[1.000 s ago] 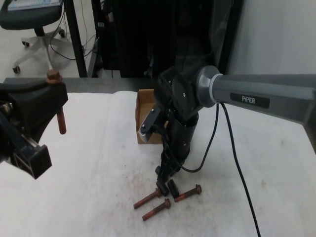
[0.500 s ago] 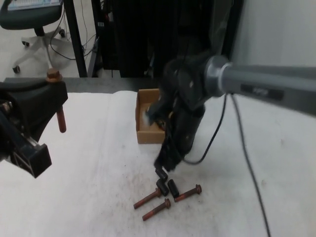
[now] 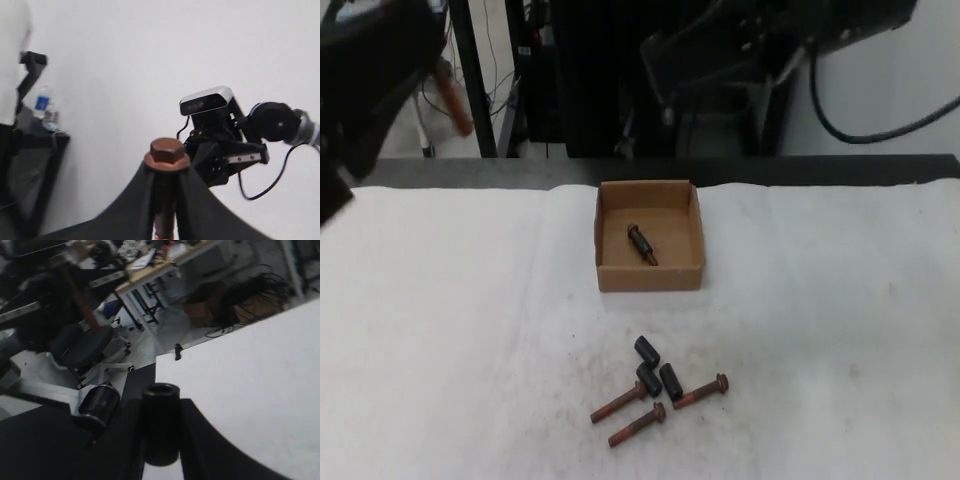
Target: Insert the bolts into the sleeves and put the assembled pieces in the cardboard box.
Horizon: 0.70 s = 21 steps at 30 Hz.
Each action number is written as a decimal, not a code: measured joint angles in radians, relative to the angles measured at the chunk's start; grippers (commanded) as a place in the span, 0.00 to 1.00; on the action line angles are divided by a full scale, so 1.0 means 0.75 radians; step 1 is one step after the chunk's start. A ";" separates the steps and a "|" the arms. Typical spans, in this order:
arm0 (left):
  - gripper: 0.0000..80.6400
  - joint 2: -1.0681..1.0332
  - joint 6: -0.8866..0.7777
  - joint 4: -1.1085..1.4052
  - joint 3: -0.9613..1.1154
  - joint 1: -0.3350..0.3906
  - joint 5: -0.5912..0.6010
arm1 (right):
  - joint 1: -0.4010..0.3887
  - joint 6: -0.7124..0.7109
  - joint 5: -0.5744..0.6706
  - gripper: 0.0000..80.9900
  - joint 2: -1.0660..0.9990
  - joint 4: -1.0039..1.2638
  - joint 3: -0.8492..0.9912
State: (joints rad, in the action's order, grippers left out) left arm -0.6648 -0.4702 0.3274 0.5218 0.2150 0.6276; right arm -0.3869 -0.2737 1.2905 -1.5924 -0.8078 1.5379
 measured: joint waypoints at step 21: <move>0.00 -0.622 -0.436 1.002 0.000 -0.003 0.398 | -0.235 0.142 -0.766 0.01 0.038 1.077 -0.797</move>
State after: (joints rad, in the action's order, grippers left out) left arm -1.1314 -0.7974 1.0786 0.5218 0.2126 0.9261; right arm -0.5634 -0.1669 0.7160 -1.5640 0.0000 0.9404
